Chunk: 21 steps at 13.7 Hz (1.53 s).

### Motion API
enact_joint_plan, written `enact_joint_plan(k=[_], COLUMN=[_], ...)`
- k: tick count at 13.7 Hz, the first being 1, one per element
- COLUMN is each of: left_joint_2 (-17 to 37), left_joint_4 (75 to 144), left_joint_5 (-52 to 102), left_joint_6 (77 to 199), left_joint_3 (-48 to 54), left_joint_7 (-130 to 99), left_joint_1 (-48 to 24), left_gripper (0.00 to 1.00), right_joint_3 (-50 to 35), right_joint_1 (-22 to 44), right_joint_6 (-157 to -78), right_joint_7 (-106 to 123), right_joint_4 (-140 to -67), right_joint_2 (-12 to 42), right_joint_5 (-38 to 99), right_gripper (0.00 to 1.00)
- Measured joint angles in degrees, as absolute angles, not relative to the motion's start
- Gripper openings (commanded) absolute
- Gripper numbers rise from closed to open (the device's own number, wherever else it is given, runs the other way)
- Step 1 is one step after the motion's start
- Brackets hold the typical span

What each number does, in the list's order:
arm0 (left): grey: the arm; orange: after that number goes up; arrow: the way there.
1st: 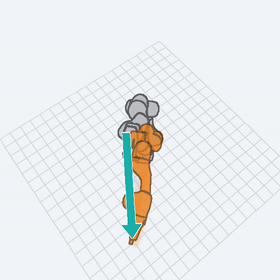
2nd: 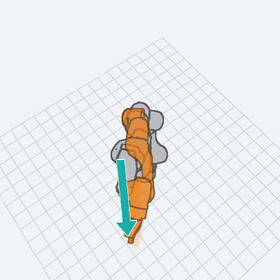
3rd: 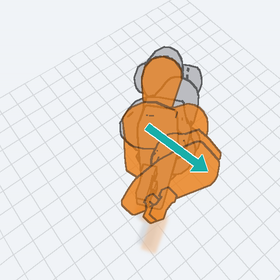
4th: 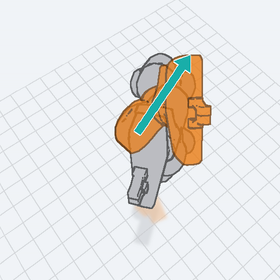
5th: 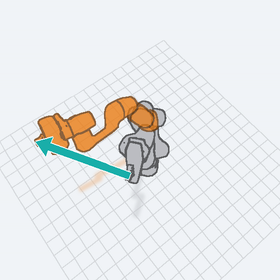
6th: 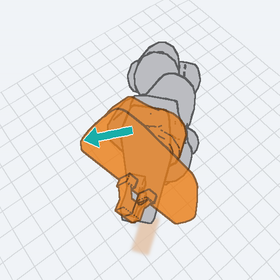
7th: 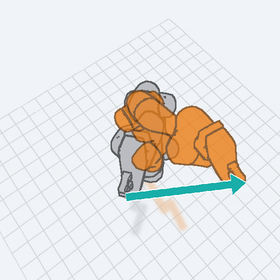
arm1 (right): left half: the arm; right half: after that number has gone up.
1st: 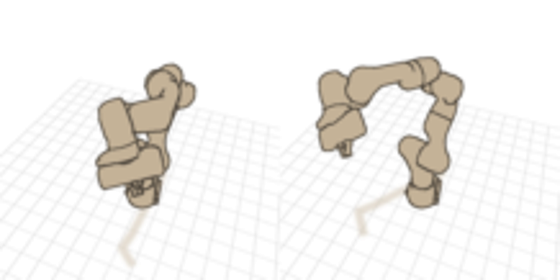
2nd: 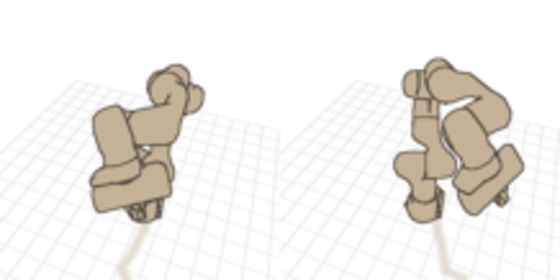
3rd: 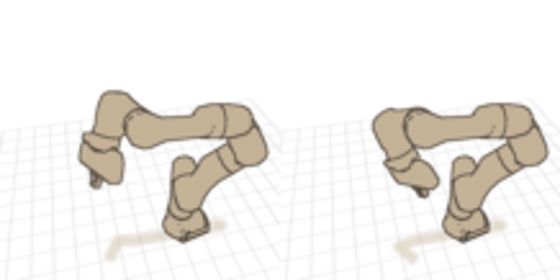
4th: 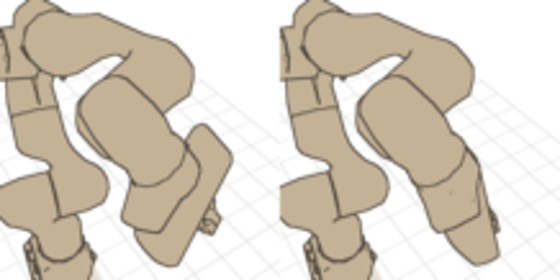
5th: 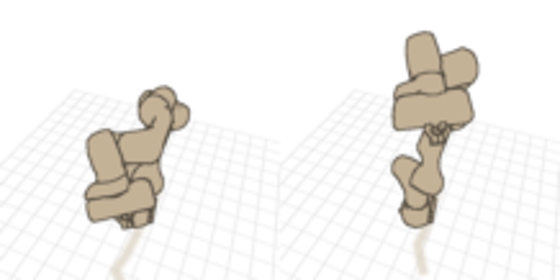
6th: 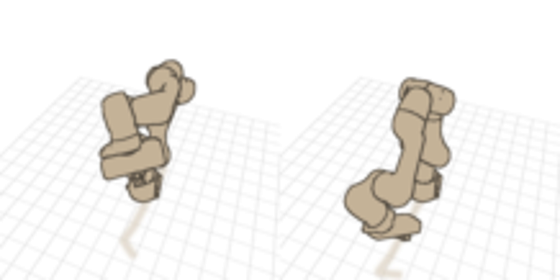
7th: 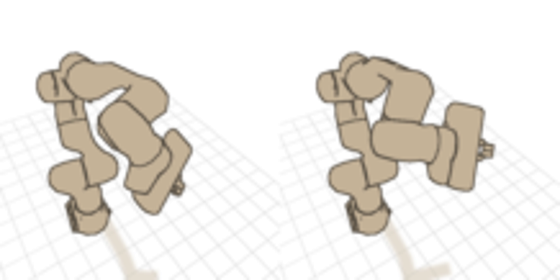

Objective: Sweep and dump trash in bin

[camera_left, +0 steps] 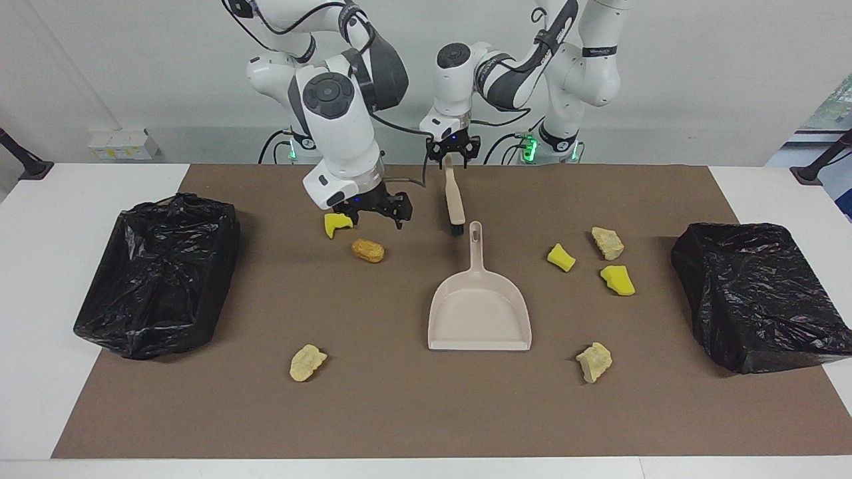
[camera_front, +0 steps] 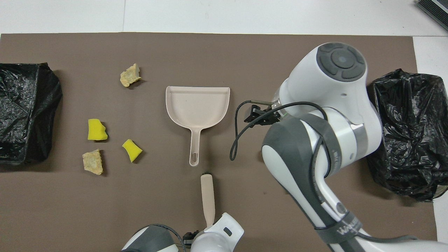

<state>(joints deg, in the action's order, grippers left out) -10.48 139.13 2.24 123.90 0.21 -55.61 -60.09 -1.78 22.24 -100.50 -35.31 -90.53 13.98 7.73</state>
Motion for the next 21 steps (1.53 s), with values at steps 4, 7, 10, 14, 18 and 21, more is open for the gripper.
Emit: enact_joint_plan(k=[4, 7, 10, 14, 18, 21], left_joint_2=[-9.43, -9.3, -9.31, -10.04, -11.46, -12.63], left_joint_4=[140.04, 140.16, 140.2, 140.0, 138.95, 139.82], left_joint_5=[2.28, 2.3, 2.31, 2.31, 2.31, 2.18], left_joint_6=[126.35, 126.66, 125.69, 118.8, 111.41, 109.61], left_joint_3=[0.23, 0.19, 0.14, -0.74, -1.85, -1.49], left_joint_7=[-56.6, -57.64, -57.45, -51.98, -46.23, -43.78], left_joint_1=[-61.47, -62.35, -62.73, -62.62, -61.87, -60.78], left_gripper=[0.5, 0.21, 0.0, 0.0, 0.0, 0.0], right_joint_3=[-1.8, -1.79, -1.75, -1.64, -1.46, -1.56], right_joint_1=[27.33, 30.27, 35.79, 38.95, 38.97, 39.75], right_joint_6=[-104.68, -107.85, -110.64, -113.73, -114.6, -114.91], right_joint_7=[-45.17, -52.73, -60.9, -64.71, -64.71, -64.31], right_joint_4=[-90.64, -90.6, -90.12, -87.44, -86.02, -86.01], right_joint_2=[16.46, 18.7, 22.4, 27.31, 28.14, 28.47], right_joint_5=[7.79, 7.92, 7.54, 6.67, 5.08, 5.03], right_gripper=[1.0, 1.0, 1.0, 1.0, 1.0, 1.0])
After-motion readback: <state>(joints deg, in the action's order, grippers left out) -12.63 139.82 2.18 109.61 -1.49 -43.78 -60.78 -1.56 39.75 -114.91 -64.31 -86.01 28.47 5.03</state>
